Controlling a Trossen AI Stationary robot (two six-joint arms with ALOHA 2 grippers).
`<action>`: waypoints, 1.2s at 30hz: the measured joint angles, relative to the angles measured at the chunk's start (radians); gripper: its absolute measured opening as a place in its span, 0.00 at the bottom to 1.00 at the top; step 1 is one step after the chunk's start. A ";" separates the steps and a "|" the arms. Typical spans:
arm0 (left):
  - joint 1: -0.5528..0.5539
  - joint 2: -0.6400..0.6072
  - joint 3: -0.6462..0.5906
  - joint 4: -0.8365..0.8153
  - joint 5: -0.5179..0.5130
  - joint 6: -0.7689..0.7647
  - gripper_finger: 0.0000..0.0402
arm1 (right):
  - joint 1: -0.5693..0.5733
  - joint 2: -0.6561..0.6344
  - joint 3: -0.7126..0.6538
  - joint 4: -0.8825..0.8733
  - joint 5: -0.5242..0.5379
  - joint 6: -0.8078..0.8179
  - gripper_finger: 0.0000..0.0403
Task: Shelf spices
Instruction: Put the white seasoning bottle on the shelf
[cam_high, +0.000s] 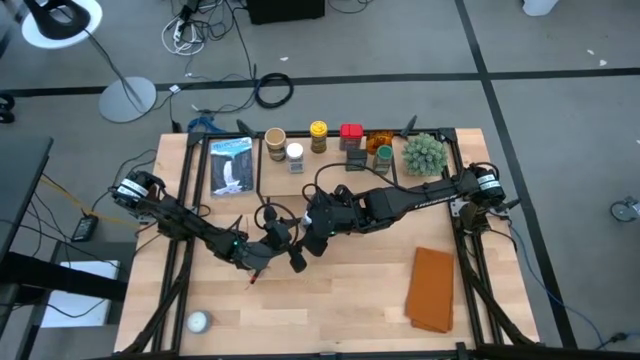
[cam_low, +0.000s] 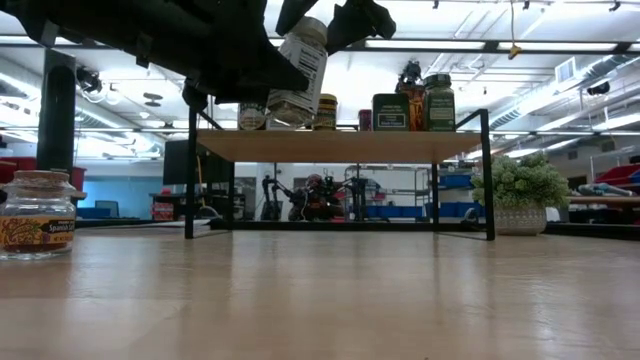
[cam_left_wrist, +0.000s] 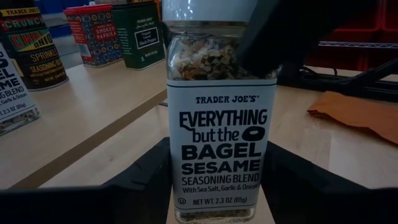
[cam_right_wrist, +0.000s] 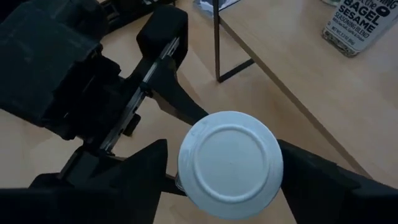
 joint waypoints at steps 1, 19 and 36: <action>0.000 0.000 0.000 0.000 0.000 0.000 0.50 | 0.000 0.000 0.000 0.000 0.002 -0.004 0.71; 0.000 0.000 0.000 -0.001 0.005 0.000 0.50 | 0.001 0.000 0.000 0.010 0.021 -0.067 0.97; -0.003 -0.001 0.000 0.000 -0.164 0.001 0.50 | 0.050 -0.208 0.000 -0.152 0.101 -0.026 0.94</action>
